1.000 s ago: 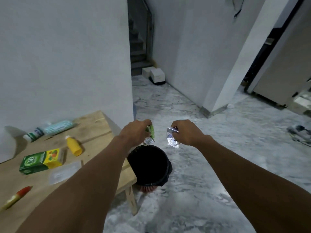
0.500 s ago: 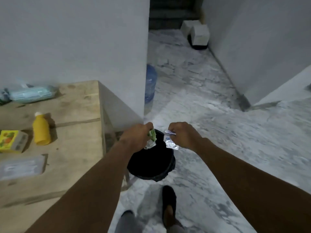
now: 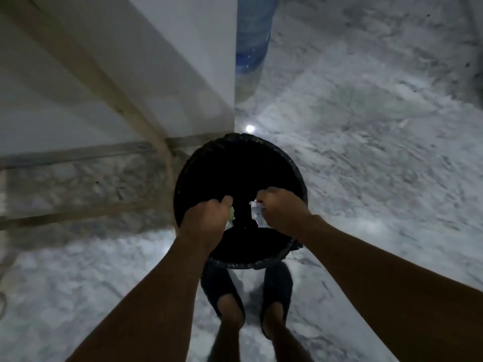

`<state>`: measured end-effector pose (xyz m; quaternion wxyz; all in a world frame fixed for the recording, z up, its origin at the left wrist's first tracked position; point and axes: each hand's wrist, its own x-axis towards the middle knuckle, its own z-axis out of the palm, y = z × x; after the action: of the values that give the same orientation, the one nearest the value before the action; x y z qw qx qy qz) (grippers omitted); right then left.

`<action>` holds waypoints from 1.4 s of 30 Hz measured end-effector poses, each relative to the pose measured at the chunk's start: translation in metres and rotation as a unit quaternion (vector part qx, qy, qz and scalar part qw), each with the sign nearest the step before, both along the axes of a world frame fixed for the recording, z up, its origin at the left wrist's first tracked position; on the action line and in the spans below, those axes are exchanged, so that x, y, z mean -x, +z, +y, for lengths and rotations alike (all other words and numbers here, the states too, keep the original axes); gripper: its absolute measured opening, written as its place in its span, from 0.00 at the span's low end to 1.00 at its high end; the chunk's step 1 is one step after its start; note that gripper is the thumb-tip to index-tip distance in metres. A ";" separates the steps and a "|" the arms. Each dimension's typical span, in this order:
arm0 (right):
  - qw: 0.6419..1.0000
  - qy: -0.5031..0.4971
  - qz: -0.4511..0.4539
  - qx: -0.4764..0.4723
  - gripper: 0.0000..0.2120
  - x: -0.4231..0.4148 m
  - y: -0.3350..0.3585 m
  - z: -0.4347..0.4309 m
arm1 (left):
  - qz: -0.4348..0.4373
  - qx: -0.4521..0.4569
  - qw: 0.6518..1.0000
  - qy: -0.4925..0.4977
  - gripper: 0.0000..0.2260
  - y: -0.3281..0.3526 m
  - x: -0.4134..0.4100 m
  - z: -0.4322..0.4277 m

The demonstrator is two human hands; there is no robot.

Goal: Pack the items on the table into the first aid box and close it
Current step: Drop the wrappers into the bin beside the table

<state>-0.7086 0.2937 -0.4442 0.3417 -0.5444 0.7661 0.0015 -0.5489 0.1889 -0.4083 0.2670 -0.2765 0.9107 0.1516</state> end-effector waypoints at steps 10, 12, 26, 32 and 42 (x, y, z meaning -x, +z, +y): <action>0.997 -0.025 0.003 -0.077 0.18 -0.010 -0.022 0.012 | 0.065 0.007 0.998 -0.003 0.27 -0.043 -0.014 0.019; 0.997 -0.036 0.012 -0.072 0.19 -0.007 0.015 0.013 | 0.078 0.014 0.997 0.010 0.25 -0.010 -0.007 0.018; 0.966 -0.161 0.122 0.159 0.27 -0.026 0.398 -0.009 | 0.250 0.145 0.956 0.047 0.25 0.374 0.002 -0.015; 0.945 -0.134 0.137 0.264 0.24 -0.057 0.495 -0.012 | 0.307 0.234 0.920 0.077 0.24 0.476 -0.044 -0.012; 0.938 -0.030 0.146 0.313 0.24 -0.184 0.554 0.024 | 0.281 0.272 0.897 0.206 0.23 0.514 -0.204 0.068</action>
<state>-0.5249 0.3176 0.1102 0.0379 -0.5948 0.7850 -0.1689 -0.3449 0.2574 0.1054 -0.1226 -0.4658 0.8761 0.0214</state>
